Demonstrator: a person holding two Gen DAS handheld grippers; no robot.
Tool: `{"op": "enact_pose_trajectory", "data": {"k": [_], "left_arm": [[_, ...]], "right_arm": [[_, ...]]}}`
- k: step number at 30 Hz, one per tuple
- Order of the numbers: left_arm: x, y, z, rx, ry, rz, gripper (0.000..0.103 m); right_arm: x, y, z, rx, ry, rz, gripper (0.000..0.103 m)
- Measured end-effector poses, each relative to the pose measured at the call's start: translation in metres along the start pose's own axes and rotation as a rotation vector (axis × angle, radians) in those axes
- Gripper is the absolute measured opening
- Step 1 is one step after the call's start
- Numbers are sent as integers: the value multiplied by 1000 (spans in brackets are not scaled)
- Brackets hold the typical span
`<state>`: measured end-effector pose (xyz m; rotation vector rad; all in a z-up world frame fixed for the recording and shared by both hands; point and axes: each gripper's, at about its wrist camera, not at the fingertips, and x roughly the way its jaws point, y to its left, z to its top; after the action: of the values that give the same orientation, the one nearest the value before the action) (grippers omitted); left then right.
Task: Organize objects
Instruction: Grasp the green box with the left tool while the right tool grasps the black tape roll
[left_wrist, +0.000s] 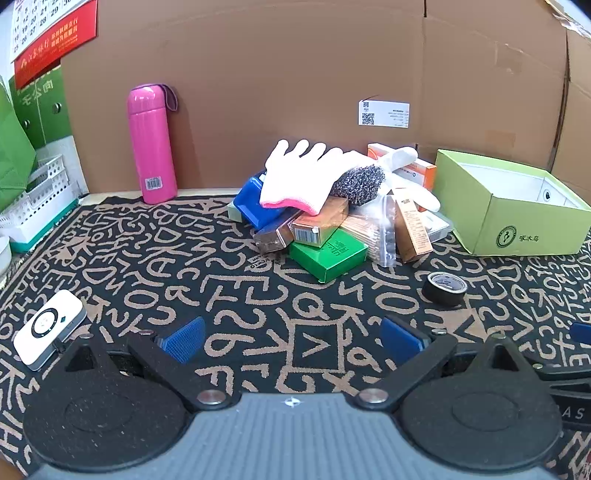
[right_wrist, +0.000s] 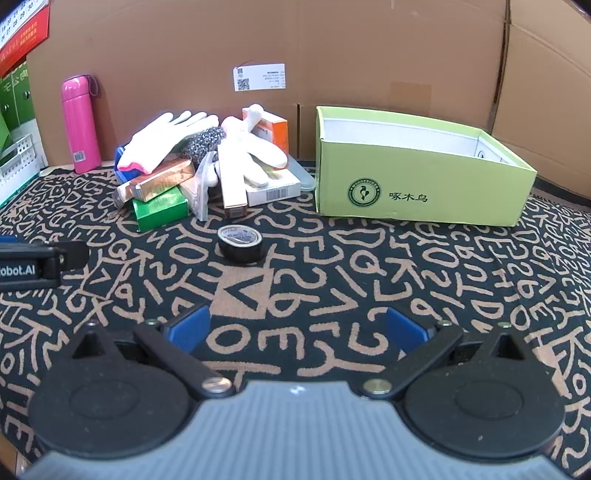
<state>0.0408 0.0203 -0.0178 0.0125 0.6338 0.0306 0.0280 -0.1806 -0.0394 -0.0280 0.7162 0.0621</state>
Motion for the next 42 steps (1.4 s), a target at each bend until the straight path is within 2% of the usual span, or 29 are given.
{"op": "enact_pose_trajectory", "data": {"k": [6,11,16,18,22,24,25,26,27,28,30,32,34,36,38,40,42], "left_arm": [[14,3,4,-14,16,-25,103],[39,3,19,-36,23,-54,103],[76,-2,41,-103,14,-61,103],[90,-4,48,-132,30,-62,103],[111,-9,58,-174,43,-92,103],[122,-13,60,-163,67,-86,101],[130,-14,60,-162,86,-86,99],[135,-14,59,-164,105,-89,92],[140,-12,57,-169,116,-101,91],[138,-11,55,-165,82,-107,89],[133,-8,53,-161,75,-132,79],[124,-6,49,-137,86,-163,76],[110,-7,40,-85,96,-200,76],[92,-6,29,-34,113,-237,75],[73,-2,16,2,135,-295,76],[63,-3,9,17,139,-289,77],[57,-3,7,10,128,-245,83]], "right_arm": [[12,4,1,-30,6,26,103],[27,13,6,-124,-41,69,103],[47,20,17,-167,-61,110,103],[55,21,22,-173,-54,127,98],[67,24,29,-193,-60,151,96],[74,26,33,-205,-63,164,91],[78,26,34,-211,-61,167,89],[82,27,35,-215,-60,171,87],[86,26,36,-218,-58,179,84],[90,26,37,-217,-54,185,81],[94,23,38,-189,-39,213,58],[88,21,36,-175,-34,213,39],[79,20,31,-192,-29,198,35],[67,15,24,-184,-9,213,26],[55,11,16,-171,12,241,26],[44,7,11,-175,12,274,26],[42,6,11,-184,-5,282,26]]}}
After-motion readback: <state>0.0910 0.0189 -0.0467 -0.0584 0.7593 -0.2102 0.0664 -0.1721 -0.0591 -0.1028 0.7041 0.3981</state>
